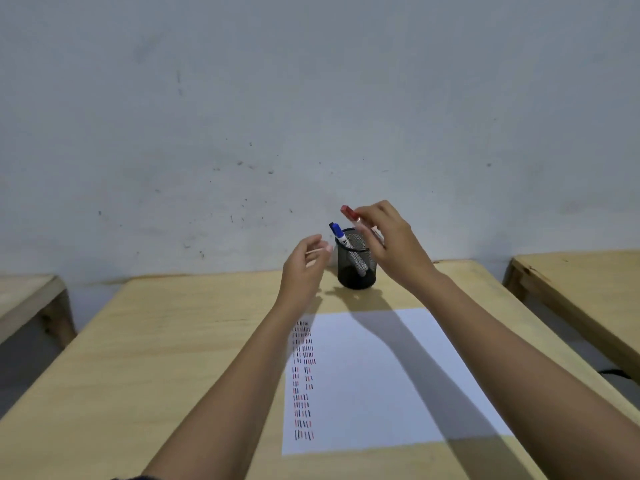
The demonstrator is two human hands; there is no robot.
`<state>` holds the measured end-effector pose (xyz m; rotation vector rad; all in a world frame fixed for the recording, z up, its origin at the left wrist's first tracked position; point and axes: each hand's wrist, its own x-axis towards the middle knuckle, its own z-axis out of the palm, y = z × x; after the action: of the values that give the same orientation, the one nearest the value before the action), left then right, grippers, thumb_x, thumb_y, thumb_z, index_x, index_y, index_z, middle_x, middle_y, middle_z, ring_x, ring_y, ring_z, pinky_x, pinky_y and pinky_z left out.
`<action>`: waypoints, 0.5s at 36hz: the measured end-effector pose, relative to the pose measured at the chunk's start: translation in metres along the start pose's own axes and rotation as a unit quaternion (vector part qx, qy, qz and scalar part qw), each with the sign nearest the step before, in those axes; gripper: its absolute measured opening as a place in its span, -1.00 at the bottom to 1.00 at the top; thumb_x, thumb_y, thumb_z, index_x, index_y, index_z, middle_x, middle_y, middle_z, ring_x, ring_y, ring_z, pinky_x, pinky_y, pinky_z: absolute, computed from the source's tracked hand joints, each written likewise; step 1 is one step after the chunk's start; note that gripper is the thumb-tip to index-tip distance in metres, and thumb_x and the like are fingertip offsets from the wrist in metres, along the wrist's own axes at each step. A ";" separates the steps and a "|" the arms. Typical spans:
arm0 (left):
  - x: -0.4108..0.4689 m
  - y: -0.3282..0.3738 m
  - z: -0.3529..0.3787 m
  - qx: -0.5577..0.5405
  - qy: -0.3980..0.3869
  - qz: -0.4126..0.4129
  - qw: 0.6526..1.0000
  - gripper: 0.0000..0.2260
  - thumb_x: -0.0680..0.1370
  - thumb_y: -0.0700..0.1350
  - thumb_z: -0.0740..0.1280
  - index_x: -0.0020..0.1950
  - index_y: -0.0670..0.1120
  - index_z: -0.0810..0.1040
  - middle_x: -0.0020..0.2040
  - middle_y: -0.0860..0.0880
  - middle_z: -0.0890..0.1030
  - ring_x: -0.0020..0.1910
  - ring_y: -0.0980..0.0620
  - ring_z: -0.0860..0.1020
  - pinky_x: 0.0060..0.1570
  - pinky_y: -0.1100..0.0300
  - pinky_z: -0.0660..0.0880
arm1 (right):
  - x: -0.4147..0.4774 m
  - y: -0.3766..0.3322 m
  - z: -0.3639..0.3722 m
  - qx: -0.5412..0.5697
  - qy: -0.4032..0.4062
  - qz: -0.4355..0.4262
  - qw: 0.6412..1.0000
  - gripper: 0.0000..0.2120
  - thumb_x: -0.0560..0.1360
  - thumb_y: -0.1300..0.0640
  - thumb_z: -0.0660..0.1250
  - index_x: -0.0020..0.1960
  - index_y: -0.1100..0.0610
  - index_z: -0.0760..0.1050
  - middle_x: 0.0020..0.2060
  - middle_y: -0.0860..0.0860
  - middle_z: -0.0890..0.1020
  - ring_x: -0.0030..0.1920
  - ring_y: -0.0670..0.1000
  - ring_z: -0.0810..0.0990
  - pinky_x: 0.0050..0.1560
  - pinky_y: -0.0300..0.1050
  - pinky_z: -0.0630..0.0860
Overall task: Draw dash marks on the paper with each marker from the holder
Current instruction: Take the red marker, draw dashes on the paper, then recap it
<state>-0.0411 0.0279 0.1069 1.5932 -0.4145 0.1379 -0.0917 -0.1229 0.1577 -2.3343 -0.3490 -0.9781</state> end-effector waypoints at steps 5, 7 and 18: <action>-0.024 0.025 -0.018 -0.001 -0.030 0.034 0.999 -0.83 0.55 -0.07 0.30 0.14 0.00 0.51 0.05 -0.12 0.62 0.05 -0.05 0.60 0.15 0.09 0.52 | -0.033 -0.004 0.000 -0.039 -0.071 -0.005 0.997 -0.78 0.56 0.13 0.22 0.17 0.13 0.52 -0.06 -0.01 0.45 -0.15 0.14 0.54 -0.06 0.09 0.51; -0.035 0.029 -0.020 0.023 -0.057 0.047 0.997 -0.87 0.55 -0.09 0.31 0.09 0.03 0.53 -0.05 -0.02 0.64 -0.01 0.03 0.60 0.10 0.16 0.51 | -0.043 -0.007 0.002 -0.040 -0.089 -0.014 0.995 -0.79 0.55 0.16 0.24 0.15 0.13 0.53 -0.06 0.03 0.47 -0.16 0.16 0.54 -0.07 0.11 0.52; -0.071 0.018 -0.028 0.067 -0.068 0.050 0.994 -0.93 0.49 -0.21 0.38 -0.06 -0.08 0.62 -0.24 -0.01 0.63 -0.29 0.20 0.60 -0.05 0.26 0.54 | -0.069 -0.016 0.000 -0.016 -0.184 0.014 0.983 -0.80 0.54 0.05 0.25 0.13 0.05 0.51 -0.10 -0.05 0.52 -0.12 0.00 0.52 -0.08 -0.06 0.48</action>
<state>-0.1081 0.0679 0.1021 1.7197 -0.6023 0.1365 -0.1464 -0.1113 0.1148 -2.5406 -0.4438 -0.5368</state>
